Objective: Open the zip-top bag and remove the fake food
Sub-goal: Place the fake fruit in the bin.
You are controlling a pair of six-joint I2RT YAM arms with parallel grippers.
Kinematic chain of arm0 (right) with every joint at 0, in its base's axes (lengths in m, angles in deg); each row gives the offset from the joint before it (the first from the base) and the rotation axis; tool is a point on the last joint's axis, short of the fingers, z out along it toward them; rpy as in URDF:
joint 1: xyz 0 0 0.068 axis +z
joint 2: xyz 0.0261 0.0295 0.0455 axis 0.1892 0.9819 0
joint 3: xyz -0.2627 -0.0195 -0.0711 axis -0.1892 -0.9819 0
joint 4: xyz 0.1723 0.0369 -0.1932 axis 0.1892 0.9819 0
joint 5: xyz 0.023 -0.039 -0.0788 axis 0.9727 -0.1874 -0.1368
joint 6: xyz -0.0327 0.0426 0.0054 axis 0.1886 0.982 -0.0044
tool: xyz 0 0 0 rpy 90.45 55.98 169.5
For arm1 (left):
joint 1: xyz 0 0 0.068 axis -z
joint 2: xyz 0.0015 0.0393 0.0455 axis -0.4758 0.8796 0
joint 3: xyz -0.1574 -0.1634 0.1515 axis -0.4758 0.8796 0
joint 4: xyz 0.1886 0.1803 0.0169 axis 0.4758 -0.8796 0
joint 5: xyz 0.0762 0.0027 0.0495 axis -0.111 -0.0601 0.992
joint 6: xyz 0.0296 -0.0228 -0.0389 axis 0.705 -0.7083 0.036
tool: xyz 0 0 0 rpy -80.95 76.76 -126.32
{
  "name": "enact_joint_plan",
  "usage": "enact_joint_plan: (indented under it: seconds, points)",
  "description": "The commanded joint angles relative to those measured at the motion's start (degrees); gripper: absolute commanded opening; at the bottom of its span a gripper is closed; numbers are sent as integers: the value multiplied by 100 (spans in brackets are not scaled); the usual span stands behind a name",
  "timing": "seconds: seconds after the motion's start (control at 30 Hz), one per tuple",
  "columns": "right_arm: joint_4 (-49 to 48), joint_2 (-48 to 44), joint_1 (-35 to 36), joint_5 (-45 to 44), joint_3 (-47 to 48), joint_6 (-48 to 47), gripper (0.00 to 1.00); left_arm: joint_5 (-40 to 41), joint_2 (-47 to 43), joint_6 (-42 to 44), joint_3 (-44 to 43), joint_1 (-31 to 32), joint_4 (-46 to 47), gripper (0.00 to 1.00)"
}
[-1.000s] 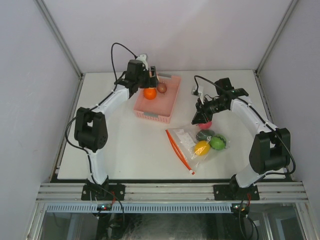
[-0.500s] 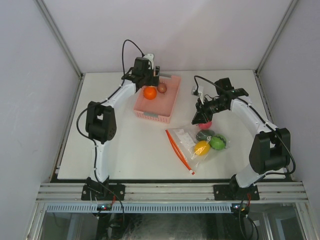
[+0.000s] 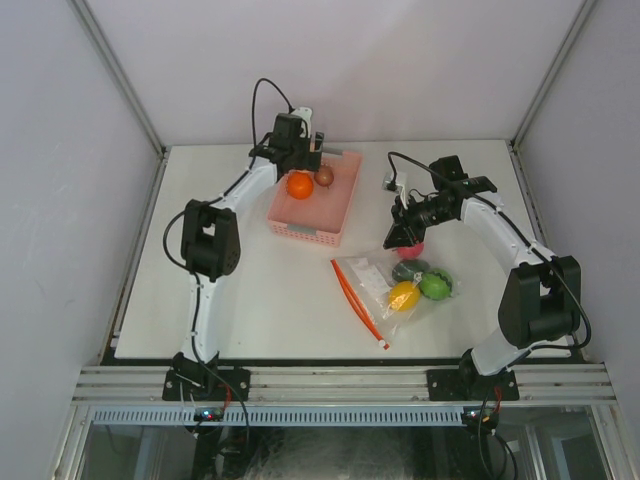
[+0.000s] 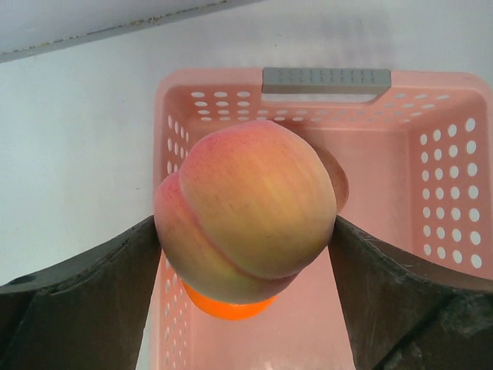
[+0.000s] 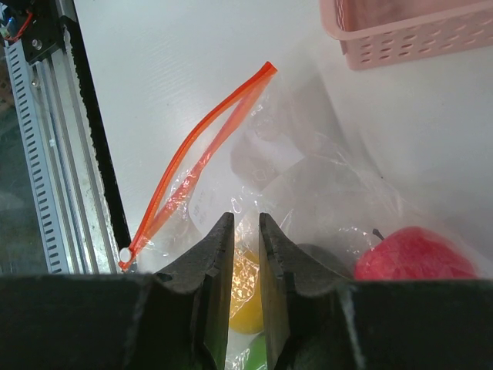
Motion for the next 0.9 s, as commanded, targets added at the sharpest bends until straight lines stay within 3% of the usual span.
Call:
enact_joint_plan:
  seconds: [0.0, 0.03, 0.37, 0.7, 0.87]
  points:
    - [-84, -7, 3, 89, 5, -116, 19, 241, 4, 160, -530, 21, 93, 95]
    - [-87, -9, 3, 85, 4, -109, 19, 302, 2, 165, -545, 23, 112, 100]
    - [-77, -31, -21, 98, 2, -128, 19, 374, -483, 71, -224, 22, 413, 100]
    - [-41, -201, -80, 198, 4, -176, 20, 85, -3338, -728, 3697, 23, 3342, 100]
    - [79, -385, -138, 377, -7, -320, 20, -120, -4673, -1398, 5762, -17, 5326, 100]
